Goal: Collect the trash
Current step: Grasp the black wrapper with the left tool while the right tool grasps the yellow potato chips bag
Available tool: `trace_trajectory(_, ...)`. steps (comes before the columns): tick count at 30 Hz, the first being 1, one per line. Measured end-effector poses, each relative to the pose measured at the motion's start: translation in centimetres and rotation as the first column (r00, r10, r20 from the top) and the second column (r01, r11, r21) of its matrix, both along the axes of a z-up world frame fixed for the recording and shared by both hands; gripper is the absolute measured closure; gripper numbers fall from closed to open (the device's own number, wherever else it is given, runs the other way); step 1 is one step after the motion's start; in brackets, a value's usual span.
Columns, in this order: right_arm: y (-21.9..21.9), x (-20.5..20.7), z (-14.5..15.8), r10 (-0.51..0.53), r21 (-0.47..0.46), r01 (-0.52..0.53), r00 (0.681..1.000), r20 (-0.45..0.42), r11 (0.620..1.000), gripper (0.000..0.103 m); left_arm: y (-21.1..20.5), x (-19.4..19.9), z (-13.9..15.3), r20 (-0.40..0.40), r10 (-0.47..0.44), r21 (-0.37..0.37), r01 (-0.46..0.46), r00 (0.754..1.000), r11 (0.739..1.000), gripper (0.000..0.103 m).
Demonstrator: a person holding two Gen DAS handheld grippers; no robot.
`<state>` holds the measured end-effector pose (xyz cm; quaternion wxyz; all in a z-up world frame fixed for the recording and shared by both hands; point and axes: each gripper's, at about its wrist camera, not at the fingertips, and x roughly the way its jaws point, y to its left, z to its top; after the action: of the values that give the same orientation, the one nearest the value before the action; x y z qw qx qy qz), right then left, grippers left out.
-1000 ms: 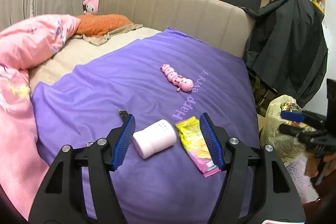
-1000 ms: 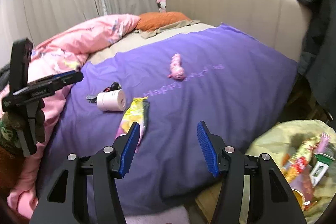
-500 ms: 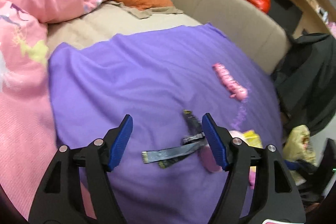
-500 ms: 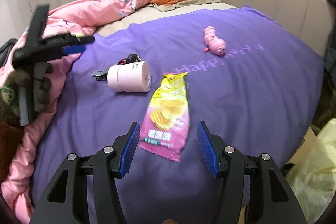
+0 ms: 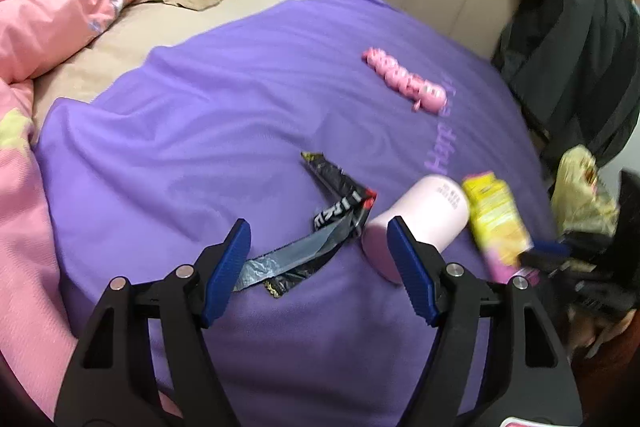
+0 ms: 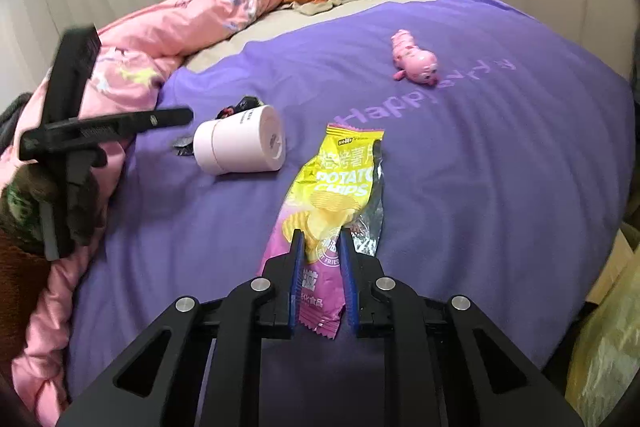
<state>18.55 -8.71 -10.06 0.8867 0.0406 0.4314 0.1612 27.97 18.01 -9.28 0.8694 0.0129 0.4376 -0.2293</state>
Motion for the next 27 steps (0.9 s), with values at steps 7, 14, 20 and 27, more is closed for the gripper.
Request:
trace_trajectory(7, -2.0, -1.1, 0.1, -0.019, 0.054, 0.020, 1.000, -0.006, 0.998, 0.085, -1.3, 0.6, -2.3, -0.042, -0.024, 0.104, 0.029, 0.999, 0.994, 0.036)
trace_trajectory(14, -0.8, -1.5, -0.3, 0.016, 0.020, -0.016, 1.000, 0.005, 1.000, 0.085, -2.0, 0.9, -3.3, -0.024, 0.017, 0.179, -0.013, 1.000, 0.984, 0.068)
trace_trajectory(20, -0.4, -2.1, 0.2, 0.018, -0.024, -0.017, 0.999, 0.035, 1.000, 0.085, -0.5, 0.8, -1.4, 0.013, 0.080, 0.085, -0.081, 0.997, 0.993, 0.095)
trace_trajectory(27, -1.8, -4.0, 2.8, -0.012, -0.040, 0.016, 0.994, 0.111, 0.999, 0.085, -2.0, -2.3, 2.8, 0.120, 0.095, 0.021, -0.098, 0.988, 0.995, 0.096)
